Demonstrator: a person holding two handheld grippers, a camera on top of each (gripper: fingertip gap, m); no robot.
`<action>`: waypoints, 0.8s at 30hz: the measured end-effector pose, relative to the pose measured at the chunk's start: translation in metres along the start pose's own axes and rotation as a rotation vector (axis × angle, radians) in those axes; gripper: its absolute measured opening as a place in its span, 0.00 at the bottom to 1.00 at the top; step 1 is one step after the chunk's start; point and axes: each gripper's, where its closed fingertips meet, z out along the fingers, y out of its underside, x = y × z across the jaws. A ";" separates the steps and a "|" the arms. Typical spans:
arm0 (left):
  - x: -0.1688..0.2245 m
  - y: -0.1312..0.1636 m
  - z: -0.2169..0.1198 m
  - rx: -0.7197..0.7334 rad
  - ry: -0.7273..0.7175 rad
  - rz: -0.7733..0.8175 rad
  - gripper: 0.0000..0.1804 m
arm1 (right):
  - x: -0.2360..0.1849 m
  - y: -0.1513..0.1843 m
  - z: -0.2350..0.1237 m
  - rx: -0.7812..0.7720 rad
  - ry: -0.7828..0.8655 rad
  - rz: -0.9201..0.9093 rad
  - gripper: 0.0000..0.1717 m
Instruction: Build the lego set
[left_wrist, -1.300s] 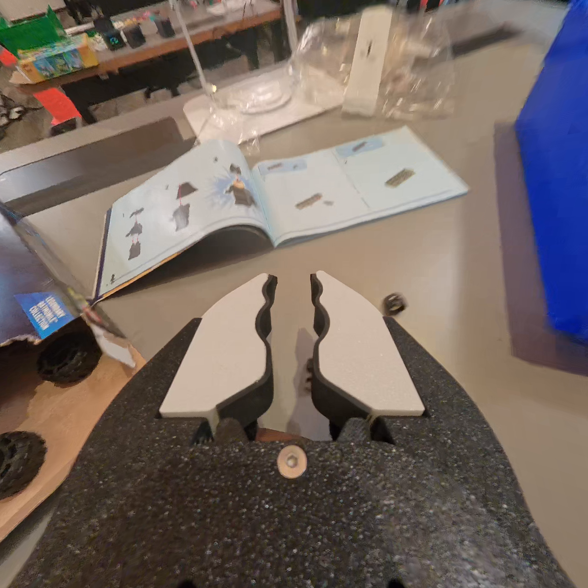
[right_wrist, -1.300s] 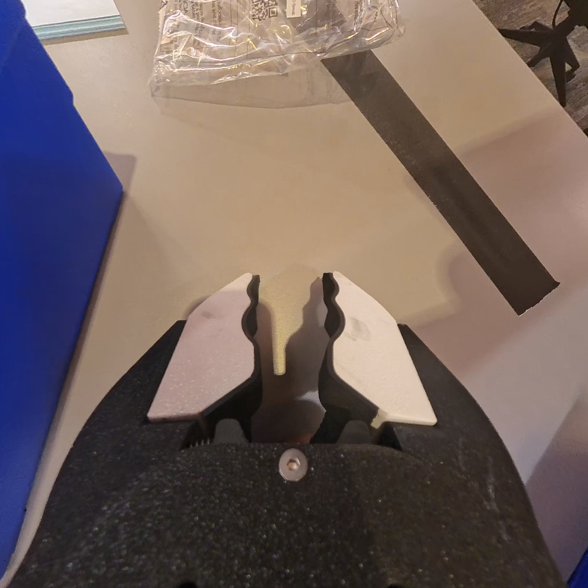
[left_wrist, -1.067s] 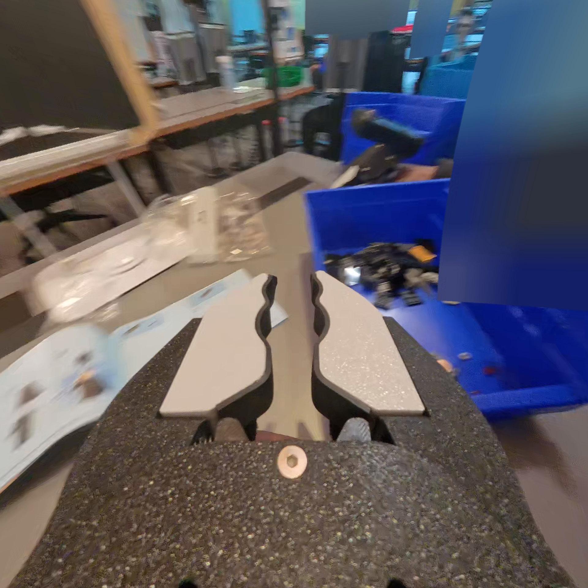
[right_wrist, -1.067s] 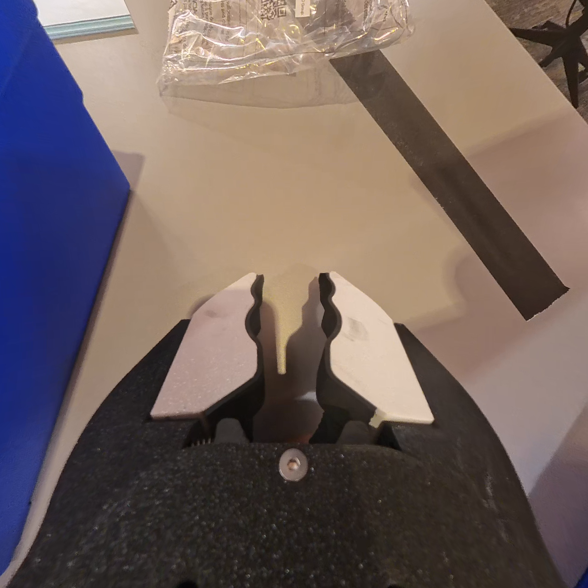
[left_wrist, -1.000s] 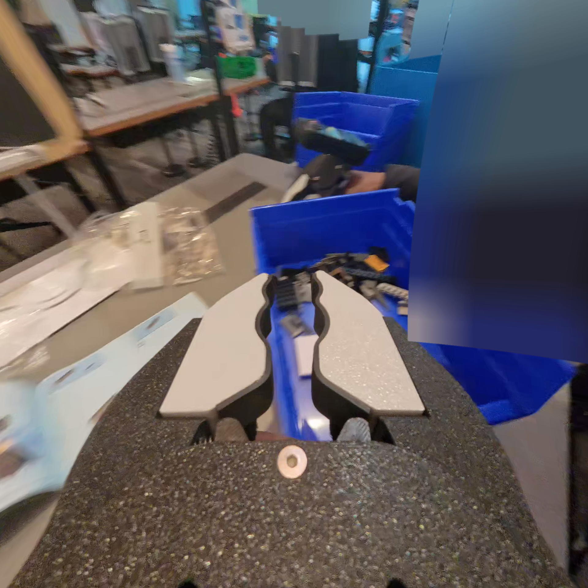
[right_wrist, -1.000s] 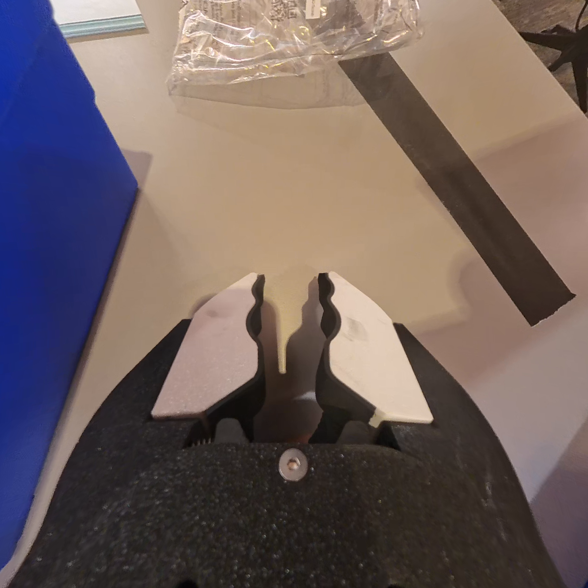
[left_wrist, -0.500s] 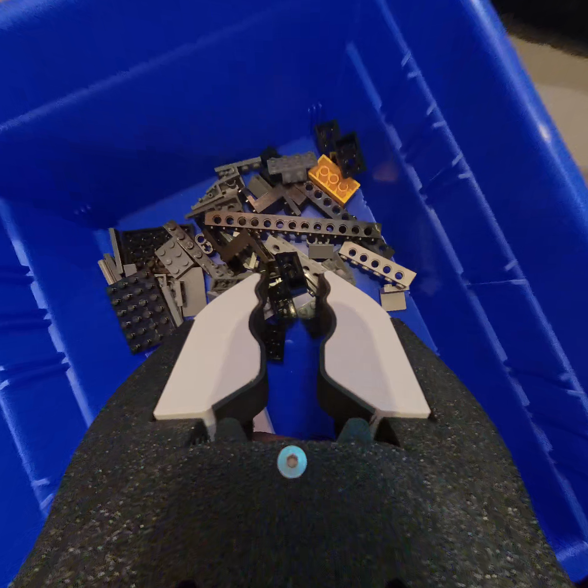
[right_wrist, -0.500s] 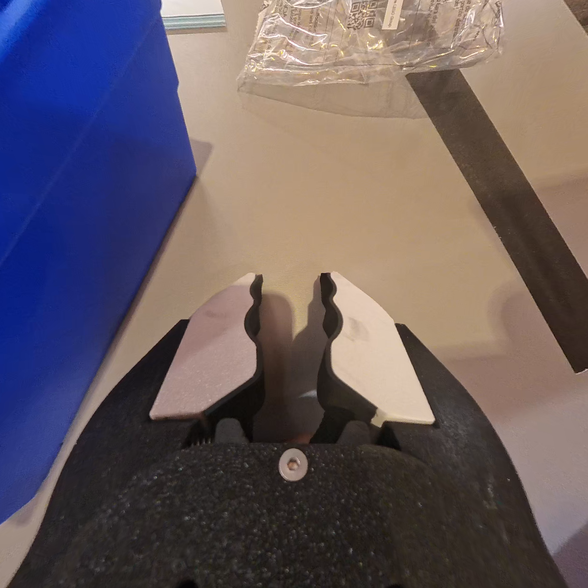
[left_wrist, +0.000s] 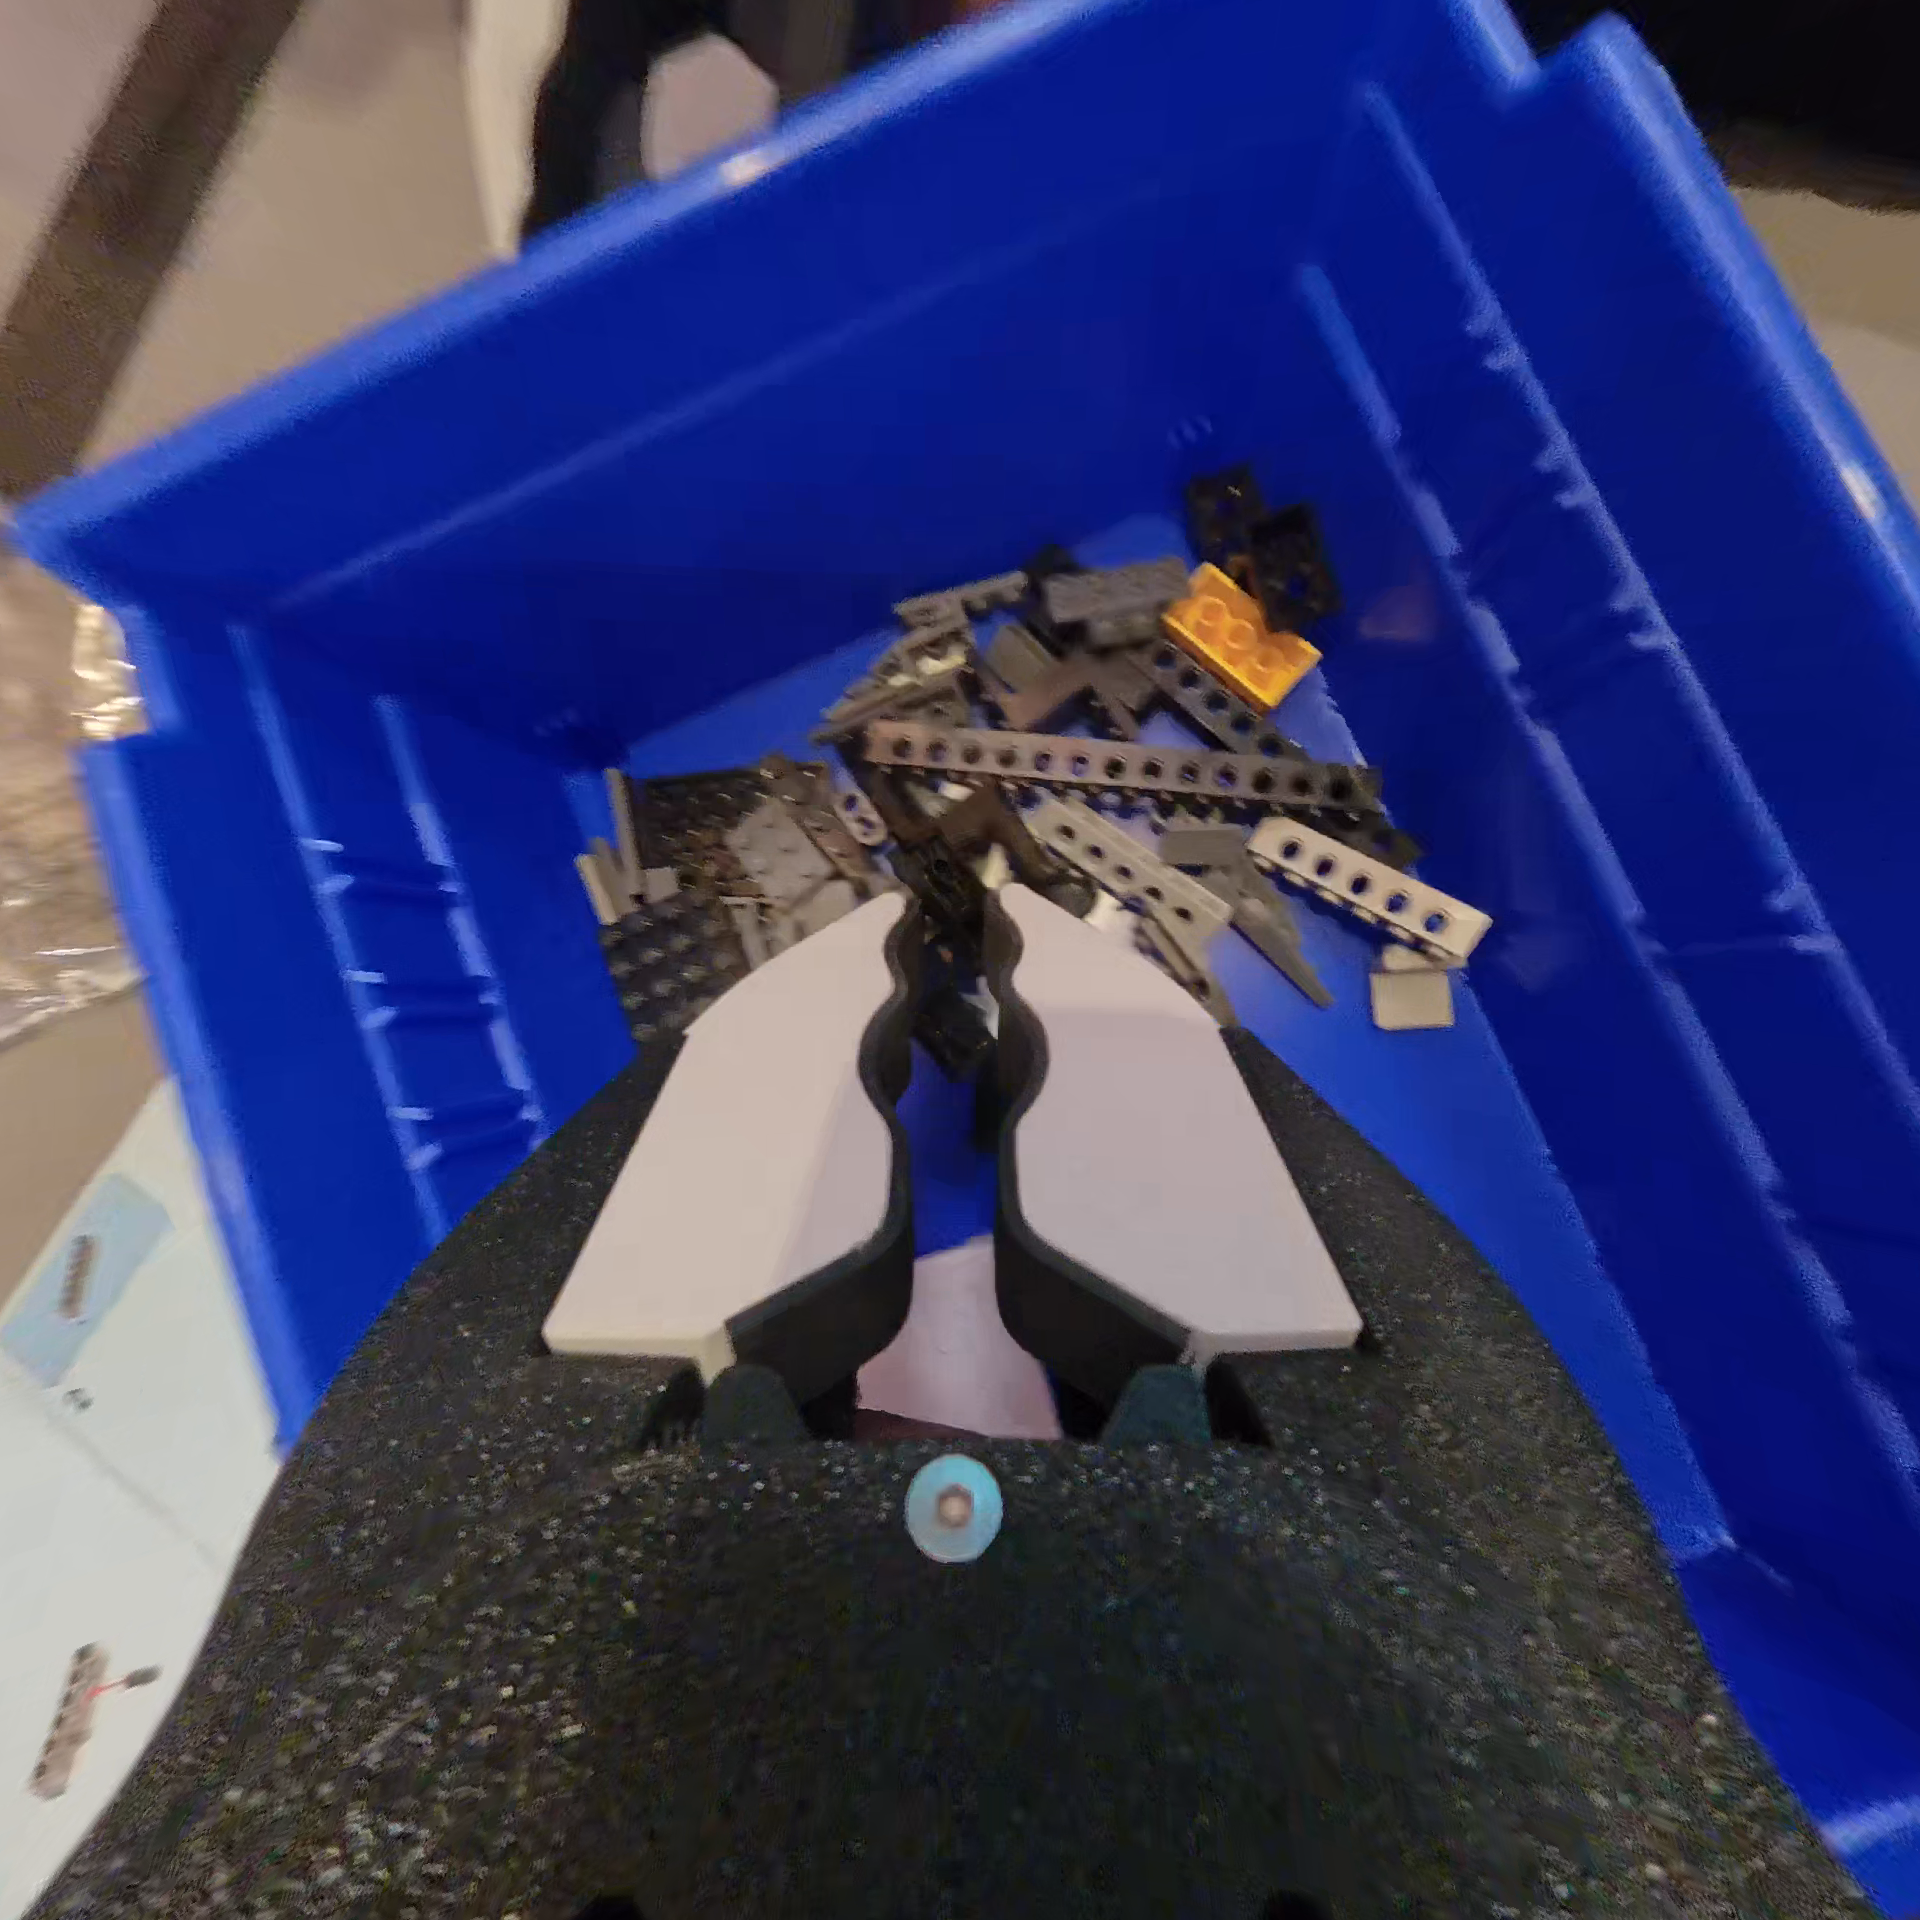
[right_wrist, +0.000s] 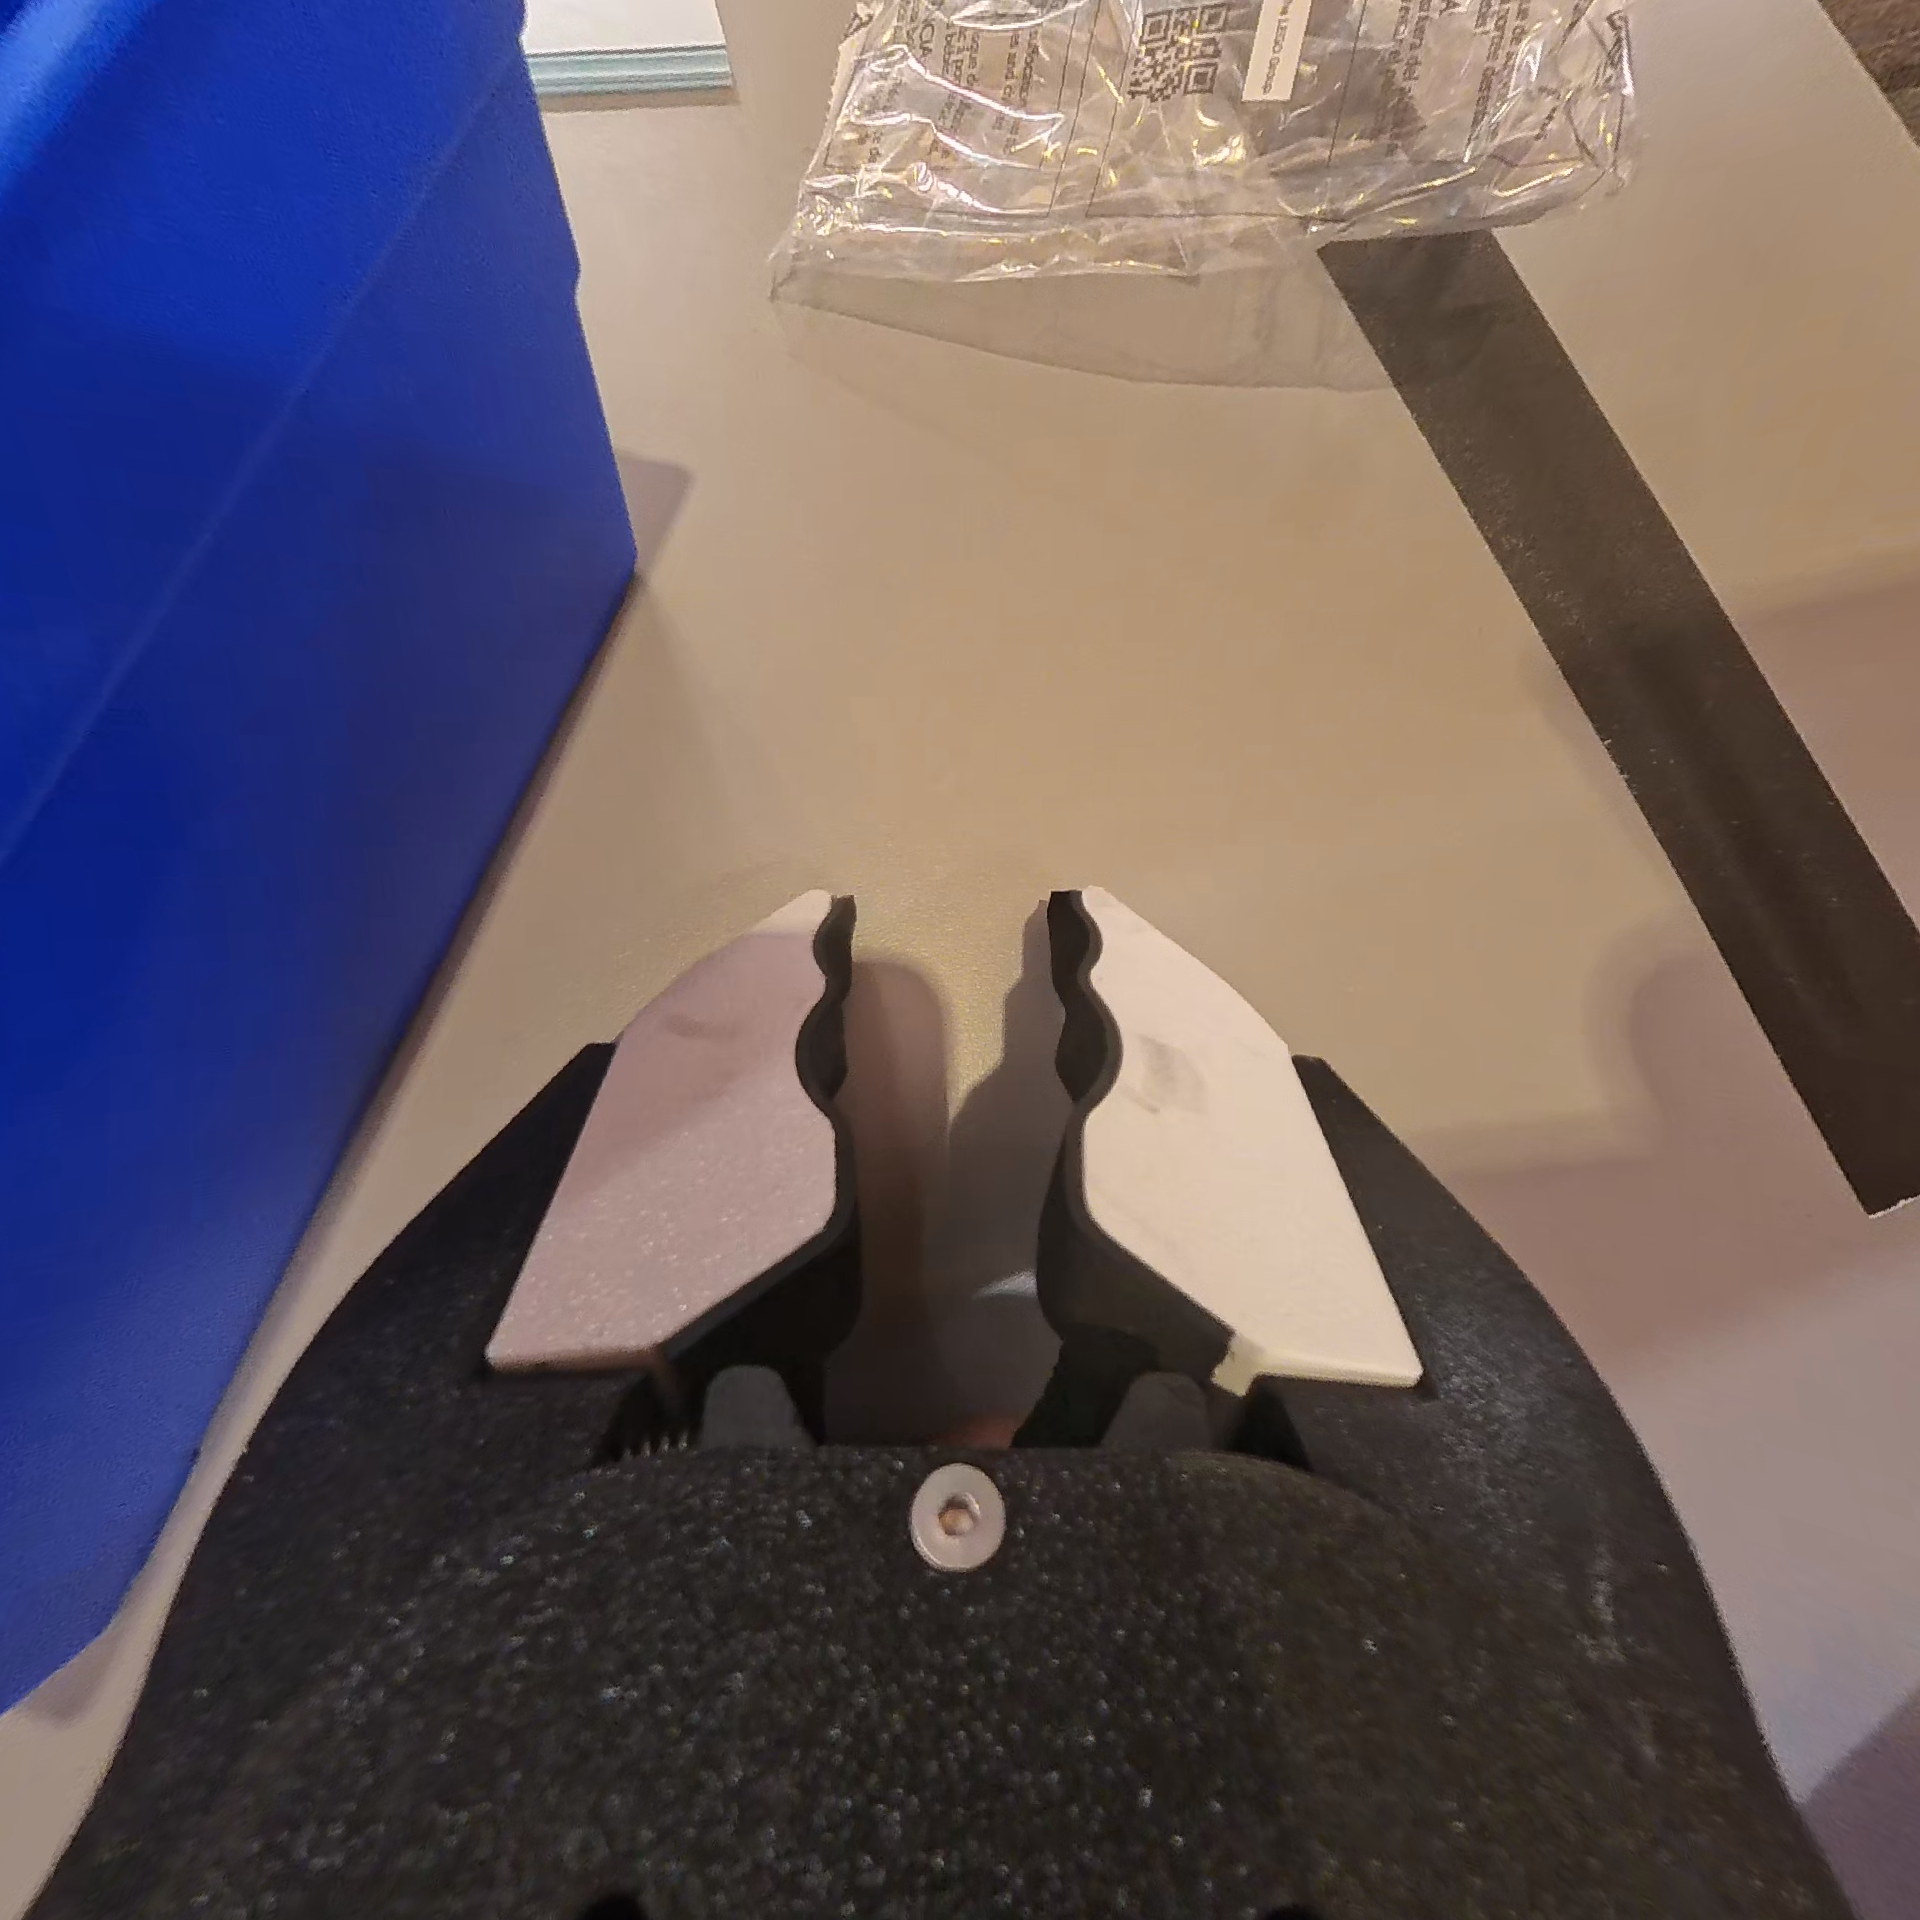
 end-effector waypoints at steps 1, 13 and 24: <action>-0.008 -0.004 0.000 0.011 -0.026 -0.004 0.06 | 0.000 0.000 0.000 0.000 0.000 0.000 0.22; 0.014 0.011 0.017 -0.063 -0.015 0.104 0.14 | 0.000 0.000 0.000 0.000 -0.002 0.001 0.22; 0.021 0.023 0.038 -0.153 0.084 0.085 0.17 | 0.000 0.000 0.000 0.001 0.001 -0.005 0.21</action>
